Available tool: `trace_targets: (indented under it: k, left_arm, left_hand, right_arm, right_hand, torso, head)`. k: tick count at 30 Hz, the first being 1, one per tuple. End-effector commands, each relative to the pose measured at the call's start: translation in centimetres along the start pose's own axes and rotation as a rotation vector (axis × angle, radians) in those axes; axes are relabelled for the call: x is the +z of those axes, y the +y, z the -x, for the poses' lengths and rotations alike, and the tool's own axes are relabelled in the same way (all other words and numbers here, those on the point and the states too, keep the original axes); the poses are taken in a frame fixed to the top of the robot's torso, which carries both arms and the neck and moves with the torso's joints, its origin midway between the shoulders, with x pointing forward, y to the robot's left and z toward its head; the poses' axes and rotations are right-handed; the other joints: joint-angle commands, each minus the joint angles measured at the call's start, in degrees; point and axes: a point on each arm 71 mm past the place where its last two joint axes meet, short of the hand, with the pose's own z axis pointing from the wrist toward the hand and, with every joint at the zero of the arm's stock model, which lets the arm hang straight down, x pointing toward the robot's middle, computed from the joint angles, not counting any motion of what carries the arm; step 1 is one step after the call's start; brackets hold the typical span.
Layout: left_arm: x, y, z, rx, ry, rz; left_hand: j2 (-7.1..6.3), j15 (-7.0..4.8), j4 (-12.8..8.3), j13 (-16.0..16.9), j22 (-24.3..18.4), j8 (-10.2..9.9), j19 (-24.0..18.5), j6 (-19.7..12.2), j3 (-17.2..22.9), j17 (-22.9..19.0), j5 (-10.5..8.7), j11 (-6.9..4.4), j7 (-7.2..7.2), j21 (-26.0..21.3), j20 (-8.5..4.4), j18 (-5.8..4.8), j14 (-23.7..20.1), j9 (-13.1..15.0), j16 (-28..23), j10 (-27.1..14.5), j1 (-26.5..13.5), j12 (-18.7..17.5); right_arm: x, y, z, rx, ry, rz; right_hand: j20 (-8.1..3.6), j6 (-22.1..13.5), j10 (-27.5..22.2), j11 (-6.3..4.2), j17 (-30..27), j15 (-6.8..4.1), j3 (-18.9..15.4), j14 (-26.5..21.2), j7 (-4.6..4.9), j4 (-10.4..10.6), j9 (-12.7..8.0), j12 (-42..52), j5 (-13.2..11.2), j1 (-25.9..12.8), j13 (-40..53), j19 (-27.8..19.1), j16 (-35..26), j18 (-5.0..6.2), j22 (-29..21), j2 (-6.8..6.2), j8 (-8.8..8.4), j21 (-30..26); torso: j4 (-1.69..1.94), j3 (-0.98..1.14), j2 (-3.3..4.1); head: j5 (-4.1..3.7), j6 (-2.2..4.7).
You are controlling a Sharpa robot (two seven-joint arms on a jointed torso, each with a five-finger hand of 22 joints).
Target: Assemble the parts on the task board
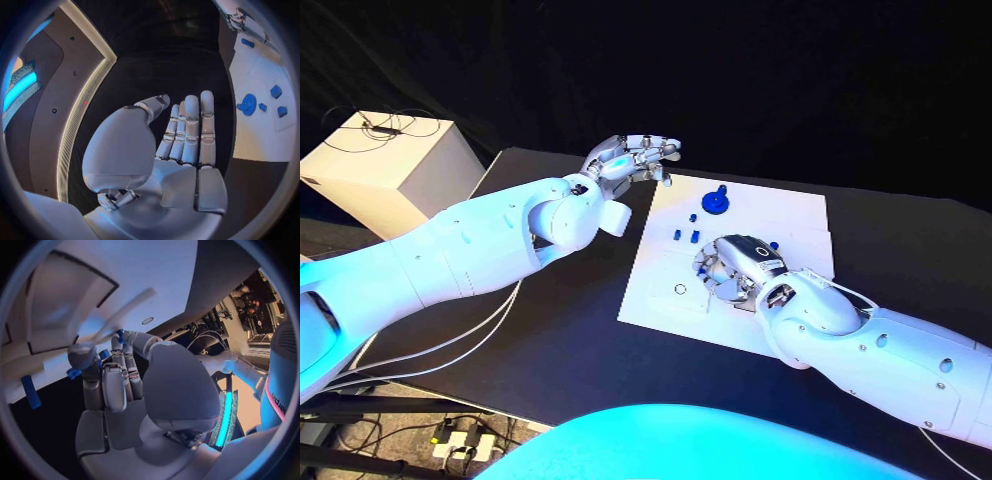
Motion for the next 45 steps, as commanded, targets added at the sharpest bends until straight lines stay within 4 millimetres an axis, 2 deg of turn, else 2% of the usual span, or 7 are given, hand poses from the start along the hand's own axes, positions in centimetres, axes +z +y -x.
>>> trace_targets:
  k: [1, 4, 9, 29, 34, 39, 45]
  left_arm:
    - [0.0, -0.1, -0.2, 0.000, 0.013, -0.006]
    - [0.0, -0.1, -0.2, 0.000, 0.014, -0.005]
    - [0.0, -0.1, -0.2, 0.000, 0.015, -0.002]
    - [0.0, 0.0, 0.0, 0.000, 0.015, 0.004]
    - [0.0, 0.0, 0.0, 0.001, 0.015, 0.006]
    - [0.0, 0.0, 0.1, 0.002, 0.013, 0.008]
    - [0.0, 0.1, 0.2, 0.001, 0.013, 0.008]
  left_hand:
    - [-0.03, 0.22, 0.0, -0.1, -0.1, 0.1, 0.4, -0.3, -0.3, -0.1, -0.07, 0.00, -0.07, -0.2, -0.09, 0.31, -0.2, 0.0, -0.4, -0.6, 0.4, -0.3]
    - [-0.03, 0.22, 0.0, -0.1, -0.1, 0.1, 0.4, -0.3, -0.3, -0.1, -0.07, 0.00, -0.07, -0.2, -0.09, 0.31, -0.2, 0.0, -0.4, -0.6, 0.4, -0.3]
    - [-0.01, 0.22, 0.1, -0.1, -0.1, 0.1, 0.4, -0.3, -0.3, -0.1, -0.07, 0.01, -0.08, -0.3, -0.08, 0.30, -0.2, 0.0, -0.4, -0.6, 0.4, -0.3]
    - [-0.01, 0.23, 0.1, -0.1, -0.1, 0.2, 0.4, -0.3, -0.4, -0.1, -0.07, 0.02, -0.08, -0.3, -0.08, 0.30, -0.3, 0.0, -0.4, -0.7, 0.4, -0.3]
    - [0.00, 0.24, 0.2, -0.1, -0.1, 0.2, 0.4, -0.3, -0.4, -0.1, -0.07, 0.03, -0.09, -0.3, -0.07, 0.30, -0.3, 0.0, -0.4, -0.8, 0.4, -0.3]
    - [0.00, 0.25, 0.2, -0.2, -0.2, 0.2, 0.4, -0.4, -0.4, -0.1, -0.07, 0.03, -0.09, -0.4, -0.07, 0.30, -0.3, 0.0, -0.4, -0.8, 0.4, -0.4]
    - [0.04, 0.25, 0.2, -0.2, -0.2, 0.2, 0.4, -0.4, -0.4, -0.1, -0.07, 0.05, -0.09, -0.4, -0.06, 0.30, -0.3, 0.0, -0.4, -1.0, 0.5, -0.4]
  right_arm:
    - [-0.2, -0.1, -0.6, -0.019, 0.049, -0.001]
    - [-0.2, 0.0, -0.5, -0.019, 0.036, 0.008]
    - [-0.3, 0.2, -0.3, -0.020, 0.011, 0.020]
    - [-1.1, 0.3, 0.8, 0.004, -0.107, 0.027]
    - [-1.4, 0.3, 1.3, 0.018, -0.125, 0.027]
    - [-1.9, 0.3, 2.1, 0.032, -0.135, 0.026]
    - [-2.6, -0.8, 4.1, 0.038, -0.111, 0.007]
  right_hand:
    - [0.41, -0.7, -2.4, 0.68, 0.1, 0.63, -0.7, 2.8, 0.22, 0.4, -0.2, -0.4, 0.1, -1.8, -0.5, -0.6, 0.0, 0.27, -0.6, -1.70, -0.49, -0.9]
    - [1.13, -2.1, -7.5, 1.53, -1.6, 1.39, -1.2, 2.2, 0.60, 0.4, -0.7, -0.3, 0.1, -1.9, -0.9, -2.1, -0.9, 0.75, -2.6, -2.85, -1.48, -3.3]
    - [1.57, -3.4, -10.9, 1.85, -4.2, 1.70, -2.6, 1.0, 0.67, 0.1, -1.2, 0.0, 0.1, -1.2, -0.9, -4.3, -2.4, 1.54, -5.7, -3.37, -2.53, -7.0]
    - [1.69, -4.3, -12.1, 1.99, -4.4, 1.79, -3.9, 0.9, 0.86, -0.4, -1.7, 0.7, 0.8, -0.3, -0.8, -4.6, -2.3, 1.65, -5.8, -3.68, -3.28, -7.5]
    - [1.83, -6.2, -13.3, 2.16, -4.9, 1.95, -5.6, 0.6, 1.07, -0.3, -2.4, 1.1, 1.0, 0.2, -0.7, -5.1, -2.5, 1.81, -6.4, -3.77, -4.56, -8.4]
    - [2.26, -10.5, -15.3, 2.71, -6.1, 2.42, -10.5, 0.1, 2.19, 0.2, -3.7, 2.7, 0.9, 1.9, -0.7, -6.1, -3.0, 2.17, -7.9, -3.29, -7.21, -10.7]
    - [2.30, -9.7, -15.0, 2.68, -5.1, 2.38, -12.4, 0.6, 2.15, 0.9, -3.7, 3.9, 0.7, 2.6, -0.6, -4.9, -2.1, 1.87, -6.5, -2.66, -6.97, -9.4]
  torso:
    - [-0.06, 0.04, -0.01]
    - [-0.10, 0.06, -0.04]
    - [-0.10, 0.12, 0.01]
    - [-0.14, 0.06, -0.06]
    - [-0.07, 0.08, -0.05]
    - [-0.03, 0.06, -0.08]
    - [-0.01, -0.01, -0.17]
  head:
    - [-0.04, 0.00]
    - [-0.06, 0.00]
    - [-0.23, 0.00]
    - [-1.43, 0.00]
    - [-2.21, 0.00]
    - [-2.62, 0.00]
    - [-3.27, 0.00]
